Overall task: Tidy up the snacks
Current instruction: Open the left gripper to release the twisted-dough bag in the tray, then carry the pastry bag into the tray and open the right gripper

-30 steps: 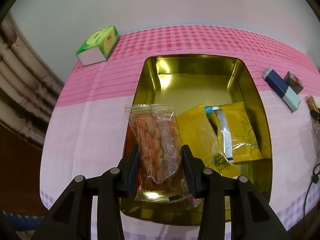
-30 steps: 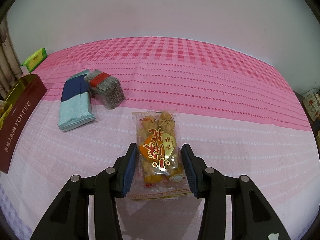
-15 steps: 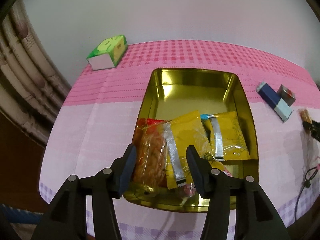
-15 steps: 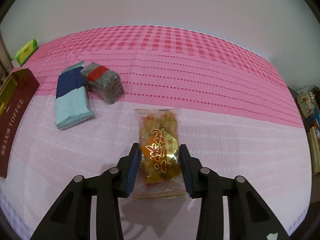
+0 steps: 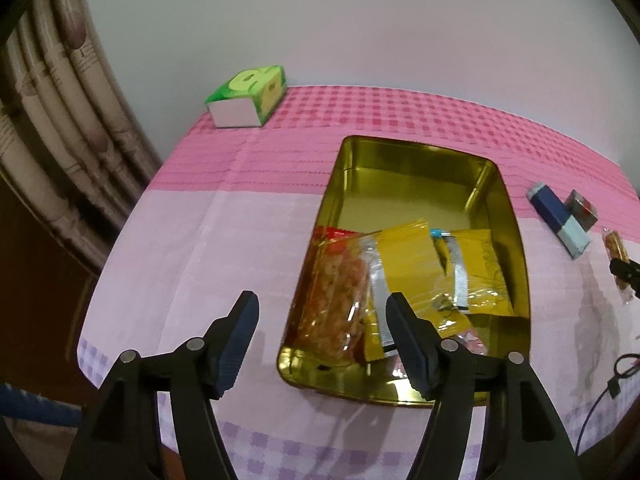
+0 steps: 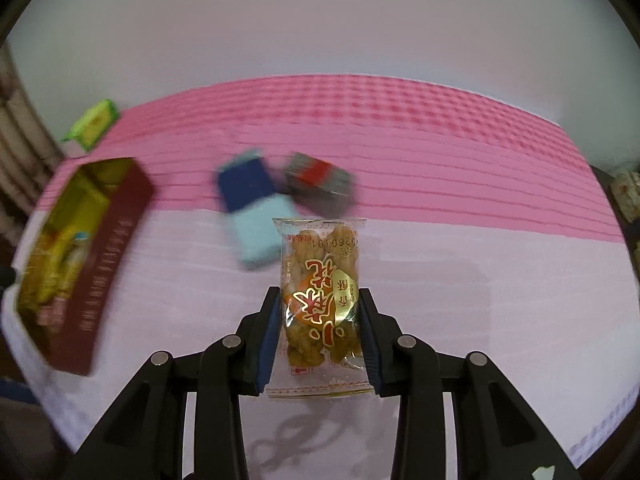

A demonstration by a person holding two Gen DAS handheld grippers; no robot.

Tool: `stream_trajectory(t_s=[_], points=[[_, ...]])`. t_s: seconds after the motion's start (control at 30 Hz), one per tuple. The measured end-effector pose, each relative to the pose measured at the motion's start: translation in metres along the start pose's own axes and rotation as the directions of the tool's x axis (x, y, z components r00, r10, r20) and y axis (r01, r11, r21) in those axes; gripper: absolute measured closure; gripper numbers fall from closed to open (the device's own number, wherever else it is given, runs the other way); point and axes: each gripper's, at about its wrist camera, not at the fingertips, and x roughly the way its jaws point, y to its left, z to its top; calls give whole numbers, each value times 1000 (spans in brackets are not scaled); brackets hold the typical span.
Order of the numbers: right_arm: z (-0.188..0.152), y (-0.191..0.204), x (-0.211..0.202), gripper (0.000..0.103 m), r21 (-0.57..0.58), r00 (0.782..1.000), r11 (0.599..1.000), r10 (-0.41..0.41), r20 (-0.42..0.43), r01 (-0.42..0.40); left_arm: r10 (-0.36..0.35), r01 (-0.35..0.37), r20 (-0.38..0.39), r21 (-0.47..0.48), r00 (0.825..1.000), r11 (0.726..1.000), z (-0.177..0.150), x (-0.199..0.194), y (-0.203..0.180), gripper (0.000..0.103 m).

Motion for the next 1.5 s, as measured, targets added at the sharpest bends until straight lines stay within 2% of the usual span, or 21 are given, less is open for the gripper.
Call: stream_trajectory(t_s=[0.23,0.4,0.57,0.9,1.1,1.5], points=[[7,75,-13,70,-61,992,990,129,-8,-129,23,-22,12,-46,1000,999,1,-2,16,31],[8,124,-13,70,-105,983,977,182,-30,-184,9,-7,20,-80,1000,997,2,-5,26,30],[10,158,-12,70,-136,977,967,213,-33,-215,29,-27,19,-102,999,994,2,-5,36,30],[10,201,3,70,-162,969,955,239,-62,-246,48,-45,13,-140,999,989,1,-3,55,29],[8,214,11,70,-175,964,949,247,-93,-260,45,-42,14,-141,999,989,1,-4,57,29],[8,229,23,69,-209,968,946,230,-99,-247,28,-26,11,-133,1000,991,1,-1,52,29]])
